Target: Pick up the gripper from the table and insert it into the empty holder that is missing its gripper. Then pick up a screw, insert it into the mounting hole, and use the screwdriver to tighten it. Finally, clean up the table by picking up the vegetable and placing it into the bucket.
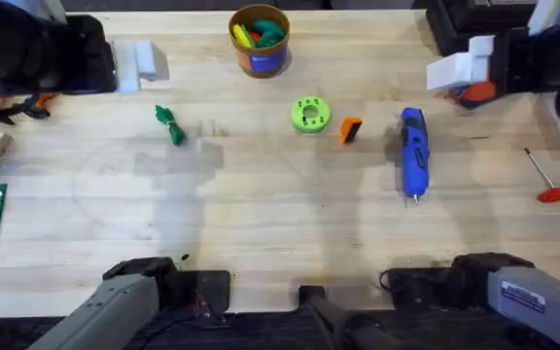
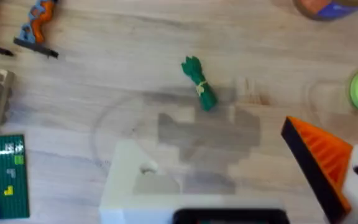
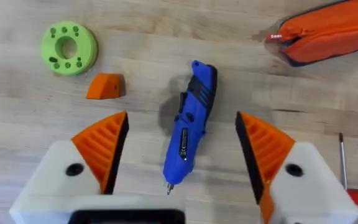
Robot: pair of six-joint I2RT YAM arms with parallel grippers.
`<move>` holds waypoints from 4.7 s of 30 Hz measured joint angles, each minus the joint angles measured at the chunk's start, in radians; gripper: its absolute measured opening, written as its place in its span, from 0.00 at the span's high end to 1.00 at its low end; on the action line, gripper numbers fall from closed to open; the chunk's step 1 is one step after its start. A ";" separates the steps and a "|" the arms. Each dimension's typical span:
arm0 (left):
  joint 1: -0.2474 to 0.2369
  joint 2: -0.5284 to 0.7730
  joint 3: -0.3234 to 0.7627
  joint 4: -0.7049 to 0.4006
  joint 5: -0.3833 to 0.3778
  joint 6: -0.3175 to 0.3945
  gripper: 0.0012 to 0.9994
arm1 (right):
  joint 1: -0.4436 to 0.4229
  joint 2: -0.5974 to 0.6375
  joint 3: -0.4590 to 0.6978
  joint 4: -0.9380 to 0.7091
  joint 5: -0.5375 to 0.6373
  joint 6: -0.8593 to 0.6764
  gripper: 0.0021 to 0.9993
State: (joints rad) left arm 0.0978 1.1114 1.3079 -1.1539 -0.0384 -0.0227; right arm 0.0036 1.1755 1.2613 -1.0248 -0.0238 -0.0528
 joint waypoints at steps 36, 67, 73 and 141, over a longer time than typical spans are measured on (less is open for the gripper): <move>-0.015 -0.839 -1.033 1.057 0.185 0.000 0.01 | 0.000 0.000 0.000 0.000 0.000 0.000 0.01; -0.120 -1.106 -1.302 1.205 0.207 -0.131 0.01 | 0.000 0.000 0.000 0.000 0.000 0.000 0.01; -0.128 -1.106 -1.302 1.241 0.330 -0.205 0.01 | 0.000 0.000 0.000 0.000 0.000 0.000 0.01; -0.142 -1.106 -1.299 1.038 1.157 0.121 0.01 | 0.000 0.000 0.000 0.000 0.000 0.000 0.01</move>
State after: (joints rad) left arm -0.0444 0.0052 0.0093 -0.1157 1.1187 0.0982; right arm 0.0036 1.1755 1.2614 -1.0248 -0.0238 -0.0528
